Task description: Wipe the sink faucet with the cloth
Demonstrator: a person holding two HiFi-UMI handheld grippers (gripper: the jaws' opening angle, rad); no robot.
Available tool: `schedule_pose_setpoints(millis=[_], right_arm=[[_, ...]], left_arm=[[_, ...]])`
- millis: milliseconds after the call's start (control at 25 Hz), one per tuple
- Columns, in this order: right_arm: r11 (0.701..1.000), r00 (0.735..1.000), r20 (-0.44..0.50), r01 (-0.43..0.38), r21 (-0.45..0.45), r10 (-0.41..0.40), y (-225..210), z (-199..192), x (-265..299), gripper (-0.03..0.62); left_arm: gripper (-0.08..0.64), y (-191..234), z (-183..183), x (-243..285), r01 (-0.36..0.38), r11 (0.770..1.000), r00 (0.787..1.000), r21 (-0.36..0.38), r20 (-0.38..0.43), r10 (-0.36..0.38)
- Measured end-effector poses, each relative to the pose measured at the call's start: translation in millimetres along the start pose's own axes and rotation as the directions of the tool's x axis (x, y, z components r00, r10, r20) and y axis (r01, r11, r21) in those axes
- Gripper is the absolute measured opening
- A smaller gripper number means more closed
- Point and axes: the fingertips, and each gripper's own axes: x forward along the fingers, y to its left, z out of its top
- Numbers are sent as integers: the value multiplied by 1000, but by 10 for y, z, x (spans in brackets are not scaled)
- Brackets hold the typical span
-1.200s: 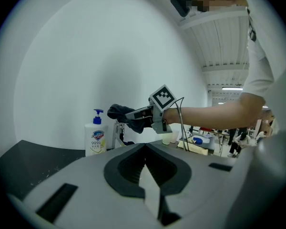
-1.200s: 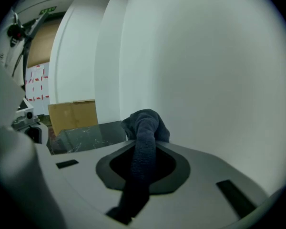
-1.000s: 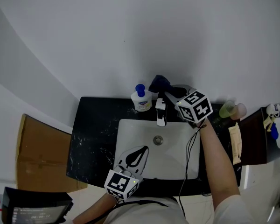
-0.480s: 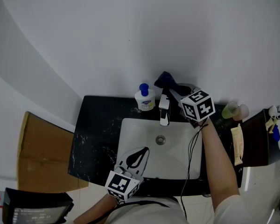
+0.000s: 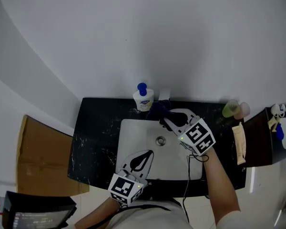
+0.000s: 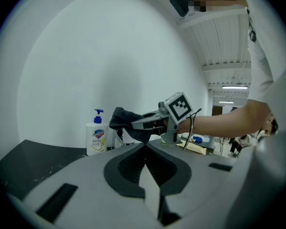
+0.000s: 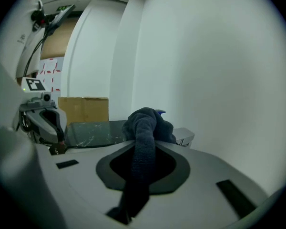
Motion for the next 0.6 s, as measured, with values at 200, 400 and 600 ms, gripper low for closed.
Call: schedule_pose_setpoints(millis=[200,400,600], right_arm=[[999,998,-68,-21,-33,19,143,-241,46,55],[999,987,-154,-46,-25,42,96,-406,194,55],[995,987,-157,-25,100,41,-127,-408,304,55]], left_arm=[[2,4,-29,-39,-4,1000,1000,-5,-7,4],[2,18,-47,-42,-10,1000,1000,-4,-10,10],[2,63,-44,-43,-22,1000,1000,-5,-12,22]])
